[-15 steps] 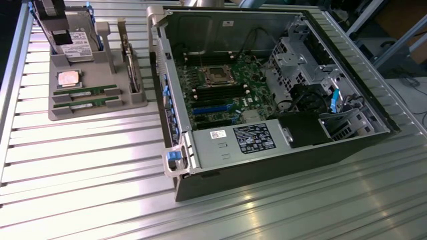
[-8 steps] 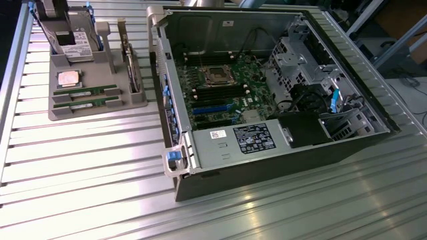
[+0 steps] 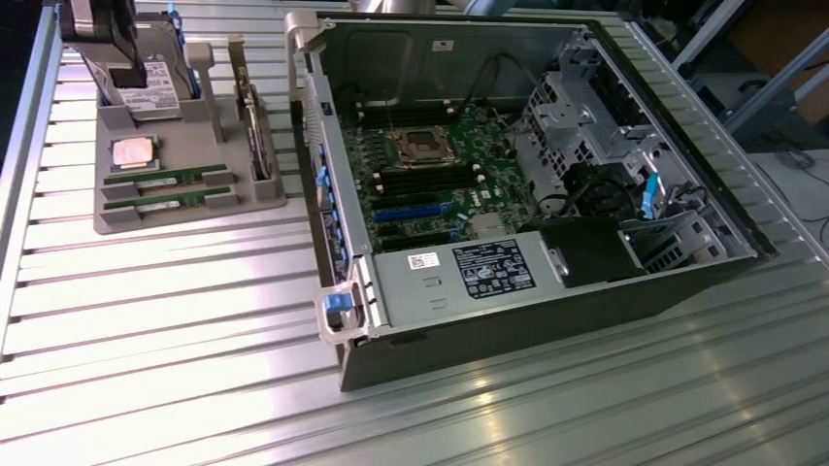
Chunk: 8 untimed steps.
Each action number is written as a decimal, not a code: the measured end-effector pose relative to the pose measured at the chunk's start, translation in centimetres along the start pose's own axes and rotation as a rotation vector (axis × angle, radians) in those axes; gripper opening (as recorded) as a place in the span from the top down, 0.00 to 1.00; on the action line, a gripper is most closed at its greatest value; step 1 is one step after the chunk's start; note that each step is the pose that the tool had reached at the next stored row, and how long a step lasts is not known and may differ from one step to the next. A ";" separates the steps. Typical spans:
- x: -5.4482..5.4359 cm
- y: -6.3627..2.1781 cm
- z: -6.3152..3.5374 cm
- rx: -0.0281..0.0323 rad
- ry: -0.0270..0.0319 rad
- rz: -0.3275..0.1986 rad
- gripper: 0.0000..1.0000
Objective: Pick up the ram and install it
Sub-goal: 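Pick up the ram and move it above insertion slot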
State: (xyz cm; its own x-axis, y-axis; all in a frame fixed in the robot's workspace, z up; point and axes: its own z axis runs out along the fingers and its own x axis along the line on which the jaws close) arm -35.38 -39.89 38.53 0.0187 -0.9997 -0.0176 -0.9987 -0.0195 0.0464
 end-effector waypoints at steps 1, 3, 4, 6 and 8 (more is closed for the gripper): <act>0.0 -0.19 0.02 0.0002 -0.0004 0.009 0.89; 0.0 -0.61 0.00 -0.0002 -0.0006 0.012 0.89; 0.0 -0.69 0.00 -0.0001 -0.0014 0.012 0.89; 0.0 -0.69 0.00 -0.0001 -0.0016 0.012 0.89; 0.0 -0.70 0.00 -0.0001 -0.0016 0.012 0.89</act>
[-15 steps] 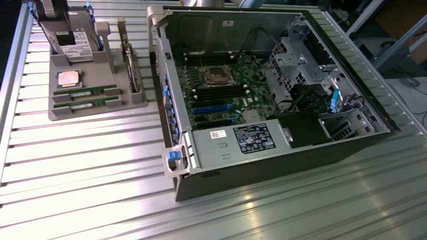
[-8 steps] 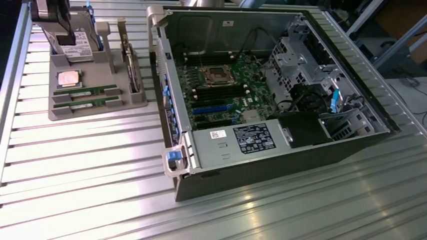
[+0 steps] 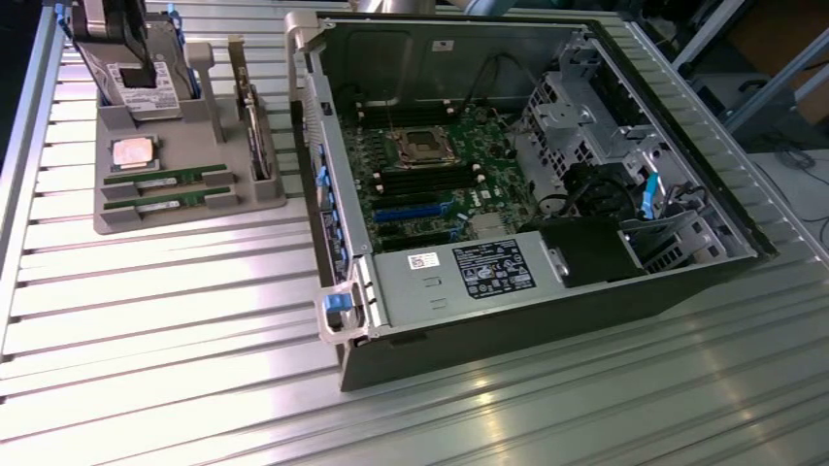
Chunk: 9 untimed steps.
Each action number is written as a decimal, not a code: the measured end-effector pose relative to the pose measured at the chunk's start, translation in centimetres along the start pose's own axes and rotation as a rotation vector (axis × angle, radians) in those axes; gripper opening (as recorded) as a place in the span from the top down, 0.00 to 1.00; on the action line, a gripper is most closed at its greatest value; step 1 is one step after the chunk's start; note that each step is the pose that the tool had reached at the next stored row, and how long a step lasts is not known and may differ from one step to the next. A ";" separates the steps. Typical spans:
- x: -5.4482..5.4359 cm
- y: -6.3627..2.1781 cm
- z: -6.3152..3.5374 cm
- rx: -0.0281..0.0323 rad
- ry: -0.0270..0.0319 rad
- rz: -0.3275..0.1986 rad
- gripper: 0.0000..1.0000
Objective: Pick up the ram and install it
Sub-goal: 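Pick up the ram and move it above insertion slot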
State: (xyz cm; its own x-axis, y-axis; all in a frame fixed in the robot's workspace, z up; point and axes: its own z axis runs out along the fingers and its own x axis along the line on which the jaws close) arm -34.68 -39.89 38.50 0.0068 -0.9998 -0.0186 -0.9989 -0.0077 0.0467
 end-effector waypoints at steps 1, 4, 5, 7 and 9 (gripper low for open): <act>0.0 0.00 0.00 -0.0001 0.0001 0.000 0.82; 0.0 0.00 -0.01 -0.0001 0.0001 0.000 0.70; 0.0 0.00 0.00 0.0000 0.0001 0.000 0.64; 0.0 -0.01 0.05 0.0002 0.0019 0.000 0.64; 0.0 -0.03 0.53 -0.0003 0.0030 0.000 0.64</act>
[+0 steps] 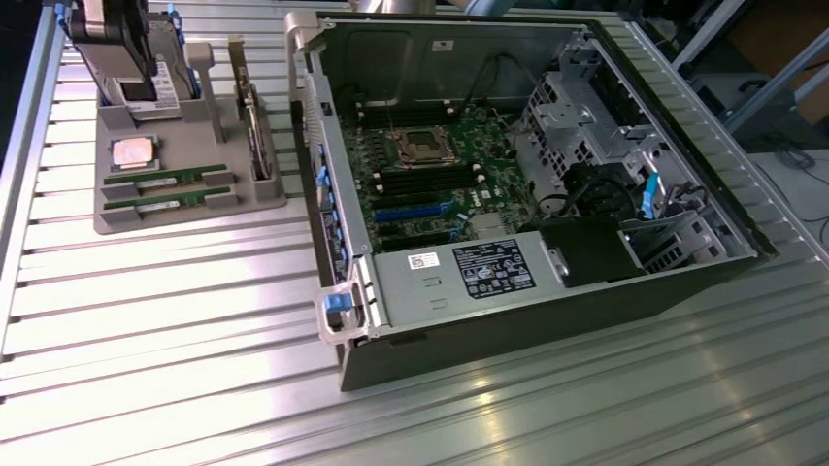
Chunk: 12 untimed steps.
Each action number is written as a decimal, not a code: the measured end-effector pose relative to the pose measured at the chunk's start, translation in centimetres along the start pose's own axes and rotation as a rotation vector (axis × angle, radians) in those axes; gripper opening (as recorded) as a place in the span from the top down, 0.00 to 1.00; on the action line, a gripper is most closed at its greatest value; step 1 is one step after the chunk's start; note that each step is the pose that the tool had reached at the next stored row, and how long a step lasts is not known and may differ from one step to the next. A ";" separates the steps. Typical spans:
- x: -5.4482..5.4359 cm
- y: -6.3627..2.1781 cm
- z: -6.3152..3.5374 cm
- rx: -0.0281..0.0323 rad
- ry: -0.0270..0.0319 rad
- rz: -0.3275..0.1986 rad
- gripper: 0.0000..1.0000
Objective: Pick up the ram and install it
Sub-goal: 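Pick up the ram and move it above insertion slot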
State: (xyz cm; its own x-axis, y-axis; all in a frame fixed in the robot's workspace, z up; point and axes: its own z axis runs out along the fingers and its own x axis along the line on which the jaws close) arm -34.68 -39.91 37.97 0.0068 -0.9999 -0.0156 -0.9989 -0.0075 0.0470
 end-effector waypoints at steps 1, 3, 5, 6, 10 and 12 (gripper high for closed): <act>0.0 -0.03 0.26 0.0000 0.0000 0.000 0.64; 0.1 -0.07 0.68 0.0000 -0.0001 0.001 0.64; 0.1 -0.09 1.06 0.0000 0.0000 0.002 0.64; 0.2 -0.11 1.23 0.0000 0.0000 0.002 0.64; 0.2 -0.16 1.89 -0.0001 0.0010 0.002 0.64; 0.2 -0.21 2.42 0.0000 0.0029 0.002 0.64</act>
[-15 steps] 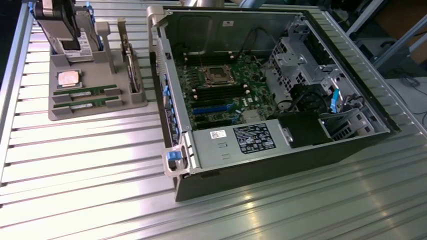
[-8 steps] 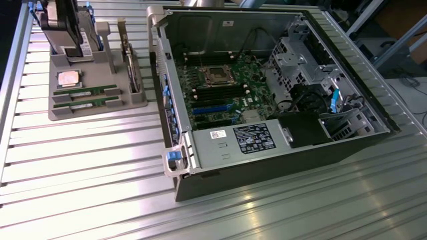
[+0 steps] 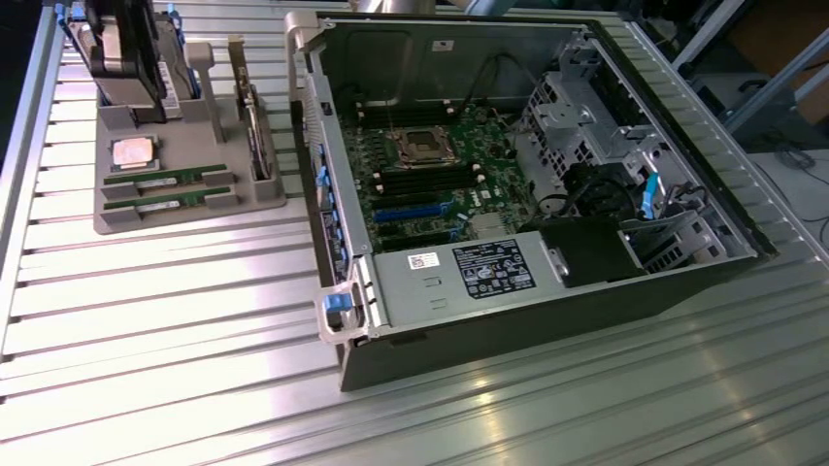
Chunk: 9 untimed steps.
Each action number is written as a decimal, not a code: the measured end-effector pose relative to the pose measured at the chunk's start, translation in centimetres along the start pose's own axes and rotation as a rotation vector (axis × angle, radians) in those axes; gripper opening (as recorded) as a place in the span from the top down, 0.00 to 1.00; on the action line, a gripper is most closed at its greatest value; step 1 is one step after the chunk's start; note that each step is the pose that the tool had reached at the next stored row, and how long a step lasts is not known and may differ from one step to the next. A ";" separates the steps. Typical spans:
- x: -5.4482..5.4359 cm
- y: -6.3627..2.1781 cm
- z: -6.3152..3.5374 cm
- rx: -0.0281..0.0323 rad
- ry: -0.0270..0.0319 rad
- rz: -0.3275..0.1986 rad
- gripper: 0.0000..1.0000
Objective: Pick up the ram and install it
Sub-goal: 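Pick up the ram and move it above insertion slot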
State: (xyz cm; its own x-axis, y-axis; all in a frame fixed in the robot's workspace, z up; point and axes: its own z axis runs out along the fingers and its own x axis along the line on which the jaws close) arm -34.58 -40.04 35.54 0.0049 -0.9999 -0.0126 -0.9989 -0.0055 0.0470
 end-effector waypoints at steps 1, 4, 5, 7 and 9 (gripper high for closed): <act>0.0 -0.02 0.25 -0.0001 0.0010 0.000 0.64; 0.0 -0.07 0.83 -0.0002 0.0029 0.000 0.64; 0.0 -0.10 1.05 -0.0001 0.0034 0.000 0.64; 0.0 -0.12 1.30 -0.0001 0.0040 0.000 0.64; 0.0 -0.18 1.75 -0.0001 0.0047 0.000 0.64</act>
State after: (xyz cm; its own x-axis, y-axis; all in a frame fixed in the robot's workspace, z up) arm -34.48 -40.04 33.78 0.0048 -1.0000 -0.0079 -0.9989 -0.0052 0.0471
